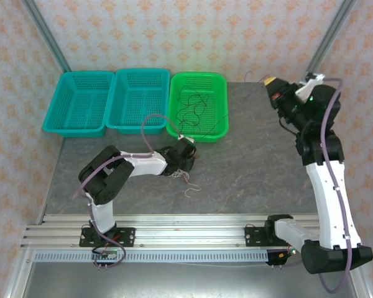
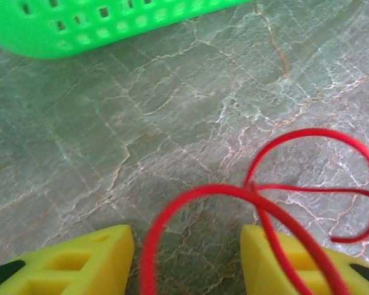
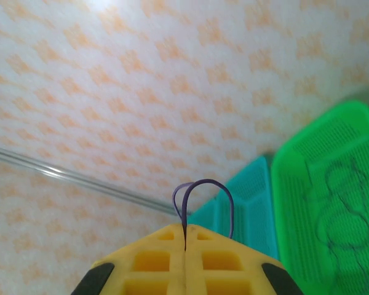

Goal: Untangle the cables

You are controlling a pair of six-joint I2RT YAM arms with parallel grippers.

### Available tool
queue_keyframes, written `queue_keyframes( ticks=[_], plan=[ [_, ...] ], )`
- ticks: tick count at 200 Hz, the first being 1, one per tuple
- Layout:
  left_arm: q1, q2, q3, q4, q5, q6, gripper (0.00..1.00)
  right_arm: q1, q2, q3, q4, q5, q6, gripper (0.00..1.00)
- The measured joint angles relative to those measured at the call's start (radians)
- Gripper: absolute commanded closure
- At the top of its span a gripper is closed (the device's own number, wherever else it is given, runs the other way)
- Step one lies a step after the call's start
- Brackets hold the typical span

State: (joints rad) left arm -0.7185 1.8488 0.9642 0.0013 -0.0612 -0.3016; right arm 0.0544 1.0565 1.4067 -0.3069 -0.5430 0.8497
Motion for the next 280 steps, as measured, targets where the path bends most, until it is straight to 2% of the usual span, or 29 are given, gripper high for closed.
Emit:
queue_keyframes(
  ticks=[54, 114, 149, 169, 202, 233, 280],
  plan=[
    [0.005, -0.068, -0.107, 0.064, -0.016, -0.043, 0.46, -0.058, 0.103, 0.322, -0.096, 0.113, -0.026, 1.00],
    [0.052, -0.126, -0.183, 0.098, -0.002, -0.067, 0.37, -0.154, 0.238, 0.665, -0.173, 0.207, -0.045, 1.00],
    [0.066, -0.182, -0.245, 0.144, 0.048, -0.071, 0.18, -0.155, 0.313, 0.716, -0.180, 0.140, -0.022, 1.00],
    [0.071, -0.263, -0.275, 0.136, 0.078, -0.075, 0.00, -0.155, 0.390, 0.781, -0.224, 0.114, -0.027, 1.00],
    [0.072, -0.455, -0.249, 0.100, 0.088, -0.056, 0.00, -0.155, 0.492, 0.918, -0.298, 0.091, -0.042, 1.00],
    [0.072, -0.637, -0.198, 0.048, 0.082, -0.035, 0.00, -0.143, 0.549, 1.022, -0.297, 0.035, -0.020, 1.00],
    [0.072, -0.904, -0.170, -0.069, 0.039, -0.006, 0.00, -0.006, 0.802, 1.355, -0.303, -0.061, -0.012, 1.00]
  ],
)
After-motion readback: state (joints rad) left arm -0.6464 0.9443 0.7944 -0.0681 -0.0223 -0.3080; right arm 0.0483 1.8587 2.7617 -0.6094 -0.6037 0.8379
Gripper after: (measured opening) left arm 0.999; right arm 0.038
